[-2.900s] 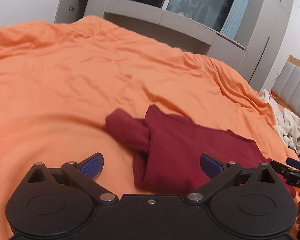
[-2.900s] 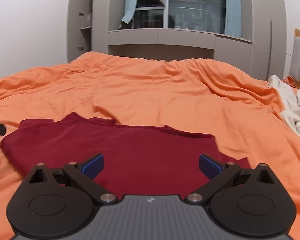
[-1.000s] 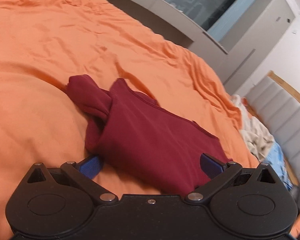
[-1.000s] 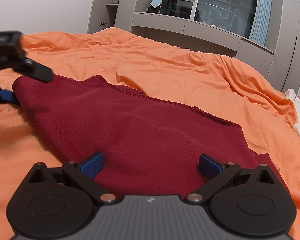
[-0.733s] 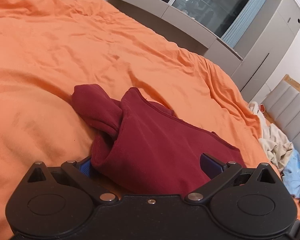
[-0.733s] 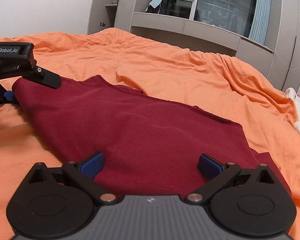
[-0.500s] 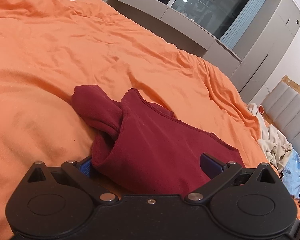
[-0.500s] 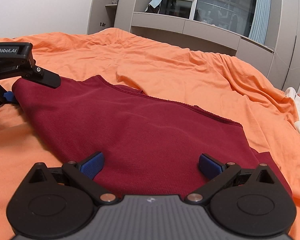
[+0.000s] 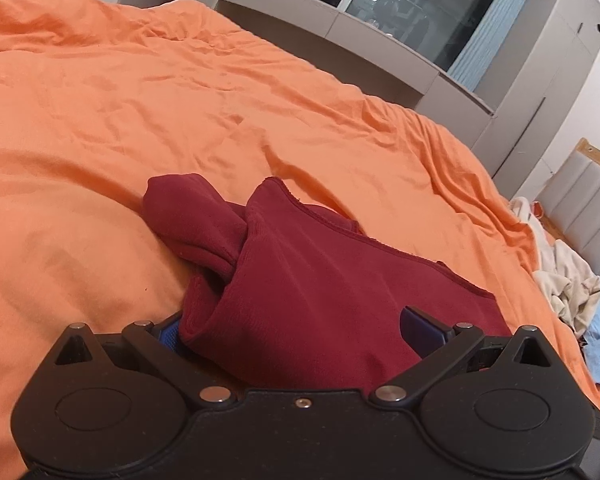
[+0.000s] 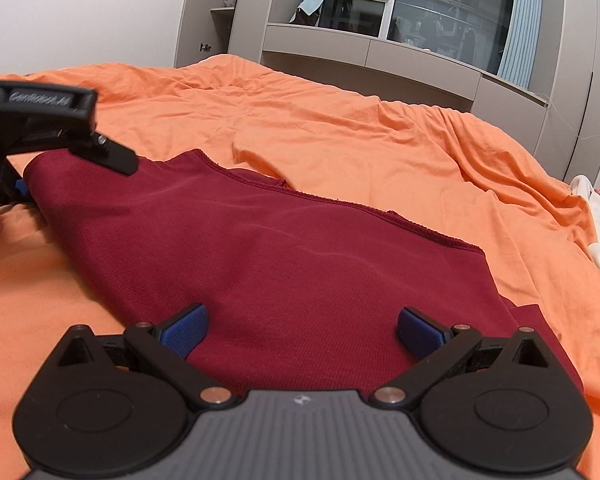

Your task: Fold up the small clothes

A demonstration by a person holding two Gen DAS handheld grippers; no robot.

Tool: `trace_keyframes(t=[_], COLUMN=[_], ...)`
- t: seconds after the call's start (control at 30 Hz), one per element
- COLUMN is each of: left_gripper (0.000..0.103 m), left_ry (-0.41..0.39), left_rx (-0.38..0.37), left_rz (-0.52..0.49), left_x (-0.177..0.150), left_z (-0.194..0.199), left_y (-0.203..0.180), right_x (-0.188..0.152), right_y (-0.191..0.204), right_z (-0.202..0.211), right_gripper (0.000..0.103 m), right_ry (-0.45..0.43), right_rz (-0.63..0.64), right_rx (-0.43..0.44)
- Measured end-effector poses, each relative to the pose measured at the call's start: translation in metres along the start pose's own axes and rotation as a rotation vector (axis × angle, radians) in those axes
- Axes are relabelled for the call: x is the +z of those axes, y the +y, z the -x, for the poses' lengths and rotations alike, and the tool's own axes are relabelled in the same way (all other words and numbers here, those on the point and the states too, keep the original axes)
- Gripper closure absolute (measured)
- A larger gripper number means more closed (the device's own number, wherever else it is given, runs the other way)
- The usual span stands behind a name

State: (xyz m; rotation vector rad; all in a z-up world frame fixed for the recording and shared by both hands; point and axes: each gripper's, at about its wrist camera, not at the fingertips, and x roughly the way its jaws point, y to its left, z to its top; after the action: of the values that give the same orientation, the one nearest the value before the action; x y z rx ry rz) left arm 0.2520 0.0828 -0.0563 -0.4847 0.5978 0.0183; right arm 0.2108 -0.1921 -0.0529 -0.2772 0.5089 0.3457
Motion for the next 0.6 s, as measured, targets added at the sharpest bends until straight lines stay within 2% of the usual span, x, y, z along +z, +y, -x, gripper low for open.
trace_keyframes(t=[0.2,0.37,0.47,0.53,0.6], left_gripper=[0.002,0.019,0.034,0.053,0.062], left_ry=[-0.013,-0.038,-0.066,-0.077,-0.085], left_rx=[0.067,0.157,0.177,0.193,0.197], left_rz=[0.073,0.103,0.134,0.149,0.166], left_x=[0.011,0.016,0.019,0.02,0.021], left_z=[-0.008,-0.011,-0.009,-0.008,-0.008], left_y=[0.001,-0.003,-0.001,0.001,0.003], right_x=[0.004,0.016,0.026,0.034,0.042], right_y=[-0.002,-0.018,-0.038,-0.058,-0.079], right_z=[0.001,0.016,0.028,0.038,0.047], right_gripper=[0.0,0.0,0.0,0.0,0.0], right_ry=[0.018,0.007,-0.023,-0.041,-0.057], right_rz=[0.0,-0.055,-0.087,-0.11,-0.138], right_rx=[-0.001,0.018,0.009,-0.004,-0.023])
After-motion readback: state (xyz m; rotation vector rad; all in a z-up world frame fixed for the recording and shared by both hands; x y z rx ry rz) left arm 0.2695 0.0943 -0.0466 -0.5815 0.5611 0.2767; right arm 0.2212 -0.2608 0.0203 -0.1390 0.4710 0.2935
